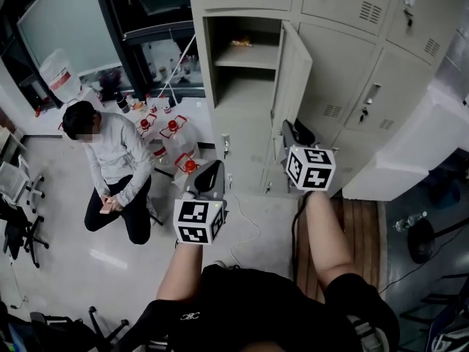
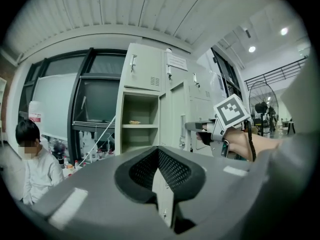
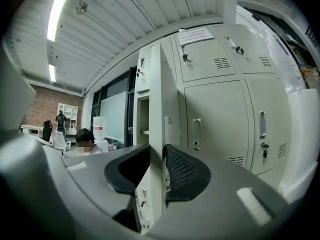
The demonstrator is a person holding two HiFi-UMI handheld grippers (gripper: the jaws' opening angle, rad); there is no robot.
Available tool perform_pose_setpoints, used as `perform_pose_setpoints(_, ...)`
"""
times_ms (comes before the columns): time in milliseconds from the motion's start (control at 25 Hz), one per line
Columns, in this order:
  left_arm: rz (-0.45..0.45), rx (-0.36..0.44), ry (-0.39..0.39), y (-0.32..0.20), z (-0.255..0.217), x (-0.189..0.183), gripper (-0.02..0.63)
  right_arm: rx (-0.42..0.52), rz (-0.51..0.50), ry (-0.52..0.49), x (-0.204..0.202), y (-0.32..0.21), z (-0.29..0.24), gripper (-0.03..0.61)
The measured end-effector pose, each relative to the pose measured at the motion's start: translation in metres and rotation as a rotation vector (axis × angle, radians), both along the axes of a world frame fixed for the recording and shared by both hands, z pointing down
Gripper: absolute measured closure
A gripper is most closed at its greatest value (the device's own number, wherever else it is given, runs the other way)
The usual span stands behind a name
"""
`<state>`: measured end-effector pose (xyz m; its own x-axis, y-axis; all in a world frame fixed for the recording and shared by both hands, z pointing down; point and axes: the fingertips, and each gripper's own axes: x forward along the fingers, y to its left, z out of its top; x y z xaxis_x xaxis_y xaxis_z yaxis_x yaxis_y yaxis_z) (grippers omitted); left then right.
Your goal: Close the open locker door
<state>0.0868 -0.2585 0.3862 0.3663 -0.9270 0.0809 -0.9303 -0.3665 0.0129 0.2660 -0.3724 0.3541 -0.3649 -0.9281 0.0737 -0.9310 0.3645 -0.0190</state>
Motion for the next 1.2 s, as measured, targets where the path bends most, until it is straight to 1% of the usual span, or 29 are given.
perform_pose_setpoints(240, -0.057, 0.012, 0.006, 0.006, -0.004, -0.028, 0.614, 0.008, -0.025, 0.004, -0.027, -0.001, 0.000, 0.465)
perform_pose_setpoints(440, -0.058, 0.011, 0.010, 0.002, 0.000, -0.053, 0.614, 0.009, -0.010, 0.002, -0.054, -0.004, -0.001, 0.459)
perform_pose_setpoints(640, -0.037, 0.027, 0.019, -0.010, -0.003, -0.084, 0.614, 0.006, 0.009, 0.012, -0.088, -0.012, 0.000, 0.460)
perform_pose_setpoints(920, 0.017, 0.023, 0.020, -0.039, -0.004, -0.127, 0.614, 0.003, 0.113, 0.002, -0.120, -0.024, -0.001, 0.463)
perform_pose_setpoints(1200, 0.076, 0.021, 0.013, -0.068, -0.002, -0.147, 0.614, 0.018, 0.167, -0.004, -0.141, -0.036, -0.003, 0.463)
